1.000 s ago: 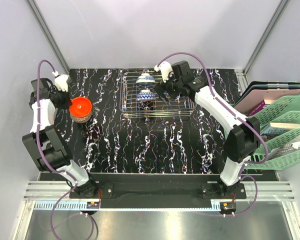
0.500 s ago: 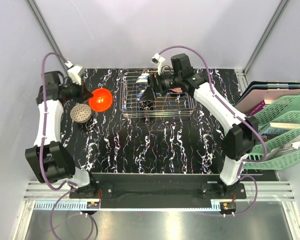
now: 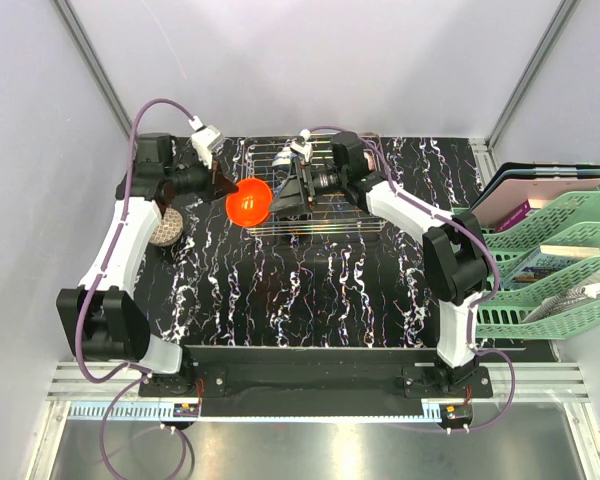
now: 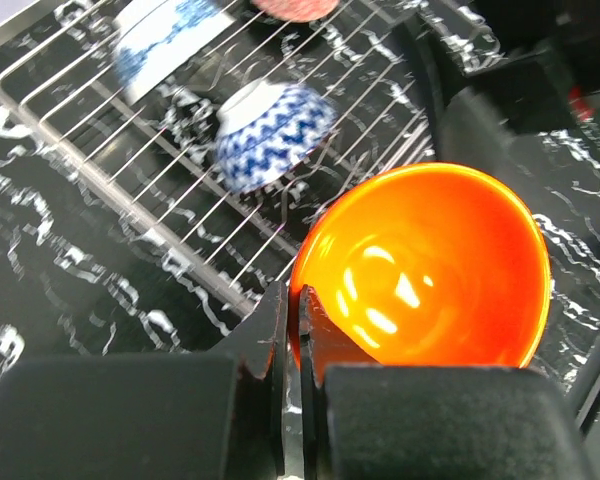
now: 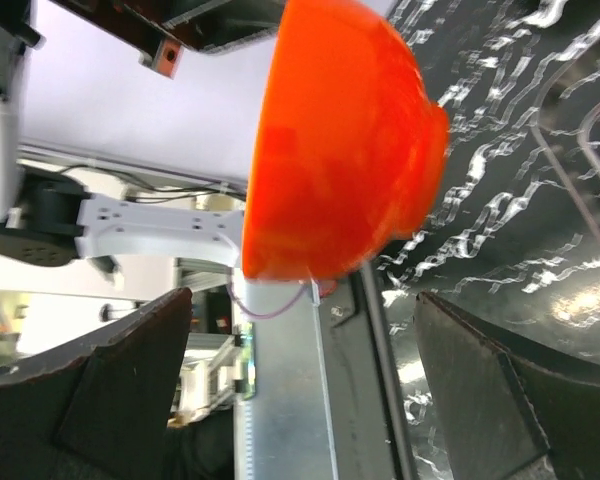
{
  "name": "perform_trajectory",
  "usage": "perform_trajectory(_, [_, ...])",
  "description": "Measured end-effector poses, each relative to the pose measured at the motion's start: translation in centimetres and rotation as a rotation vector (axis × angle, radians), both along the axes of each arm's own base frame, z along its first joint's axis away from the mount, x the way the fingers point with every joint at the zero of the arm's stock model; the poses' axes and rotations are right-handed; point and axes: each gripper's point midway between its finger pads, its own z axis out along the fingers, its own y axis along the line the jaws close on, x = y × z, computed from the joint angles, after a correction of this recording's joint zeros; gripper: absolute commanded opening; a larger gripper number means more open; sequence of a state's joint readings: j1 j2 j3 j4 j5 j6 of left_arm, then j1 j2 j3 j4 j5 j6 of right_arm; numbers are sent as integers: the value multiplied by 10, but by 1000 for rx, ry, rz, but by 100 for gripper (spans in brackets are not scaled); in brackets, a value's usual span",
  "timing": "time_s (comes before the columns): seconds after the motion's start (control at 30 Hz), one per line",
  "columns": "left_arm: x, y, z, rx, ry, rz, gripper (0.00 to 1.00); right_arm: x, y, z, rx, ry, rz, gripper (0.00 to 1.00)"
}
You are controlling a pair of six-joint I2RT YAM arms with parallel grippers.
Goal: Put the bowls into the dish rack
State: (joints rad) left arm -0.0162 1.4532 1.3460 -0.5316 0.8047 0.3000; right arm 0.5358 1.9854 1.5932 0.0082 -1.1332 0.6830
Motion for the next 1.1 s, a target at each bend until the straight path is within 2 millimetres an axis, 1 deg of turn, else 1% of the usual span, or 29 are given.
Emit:
perform_trajectory(0.17, [-7, -17, 7, -10, -15, -43, 0, 0, 3, 15, 71, 22, 22, 100])
perform_trajectory(0.27, [-11, -21, 14, -11, -39, -53, 0, 0, 2, 22, 94, 26, 34, 100])
perform_trajectory(0.43, [-15, -24, 23, -14, -73, -58, 0, 3, 0, 27, 115, 21, 32, 100])
perform_trajectory(0.73, [-20, -34, 27, -34, -70, -78, 0, 6, -1, 16, 110, 28, 36, 100])
perform_trajectory(0.87, [-20, -34, 30, -37, -80, -77, 0, 6, -1, 12, 100, 27, 36, 100])
perform_trajectory(1.1, [-22, -36, 27, -37, -74, -81, 0, 6, -1, 12, 100, 33, 38, 100])
